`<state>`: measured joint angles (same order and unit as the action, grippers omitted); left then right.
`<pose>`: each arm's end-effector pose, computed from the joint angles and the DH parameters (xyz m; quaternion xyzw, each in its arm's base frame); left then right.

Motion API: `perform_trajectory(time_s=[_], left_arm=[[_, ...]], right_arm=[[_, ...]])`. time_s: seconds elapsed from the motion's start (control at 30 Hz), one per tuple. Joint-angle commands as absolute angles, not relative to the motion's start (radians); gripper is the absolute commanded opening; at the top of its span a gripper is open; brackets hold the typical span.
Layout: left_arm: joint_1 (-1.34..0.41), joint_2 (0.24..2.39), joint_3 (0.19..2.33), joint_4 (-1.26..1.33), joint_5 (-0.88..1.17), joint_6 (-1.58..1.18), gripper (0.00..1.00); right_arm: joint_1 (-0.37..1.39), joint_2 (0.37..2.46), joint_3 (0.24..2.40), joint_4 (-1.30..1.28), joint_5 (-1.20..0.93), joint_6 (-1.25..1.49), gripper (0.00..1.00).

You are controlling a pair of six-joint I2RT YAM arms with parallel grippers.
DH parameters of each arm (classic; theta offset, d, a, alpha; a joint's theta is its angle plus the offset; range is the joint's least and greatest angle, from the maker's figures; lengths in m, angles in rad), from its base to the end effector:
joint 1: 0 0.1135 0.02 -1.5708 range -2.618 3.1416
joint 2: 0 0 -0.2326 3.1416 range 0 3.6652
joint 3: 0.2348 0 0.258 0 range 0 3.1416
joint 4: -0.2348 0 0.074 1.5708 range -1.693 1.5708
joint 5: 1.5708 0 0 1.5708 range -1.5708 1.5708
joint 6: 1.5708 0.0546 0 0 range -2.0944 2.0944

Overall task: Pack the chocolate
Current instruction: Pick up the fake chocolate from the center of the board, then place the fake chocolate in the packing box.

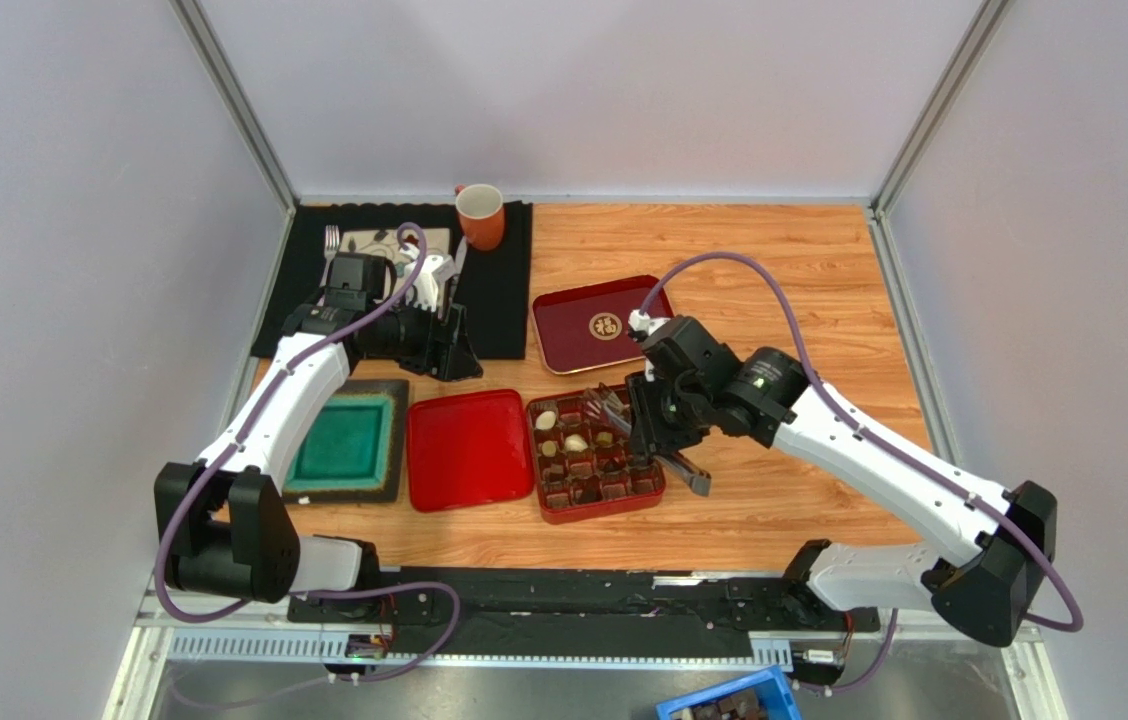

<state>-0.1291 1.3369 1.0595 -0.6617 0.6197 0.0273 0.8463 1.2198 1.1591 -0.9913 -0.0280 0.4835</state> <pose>0.2873 -0.0693 0.2332 0.1652 0.8951 -0.3045 0.2807 0.1698 0.1941 0.2650 -0.1779 0.9499 0.1689 0.1935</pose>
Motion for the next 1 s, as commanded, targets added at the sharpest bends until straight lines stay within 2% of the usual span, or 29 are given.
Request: perform_trajectory(time_s=[0.0,0.5,0.97], left_arm=[[-0.121,1.310,1.065,-0.646,0.640,0.032,0.81],[-0.121,1.299,1.063,-0.652,0.638,0.043,0.81],[-0.121,1.299,1.060,-0.660,0.635,0.055,0.81]], right_arm=[[0.879,1.250,1.163,-0.911,-0.032,0.518,0.32],[0.881,1.379,1.219,-0.854,-0.015,0.480,0.34],[0.881,1.413,1.276,-0.851,-0.002,0.469,0.47]])
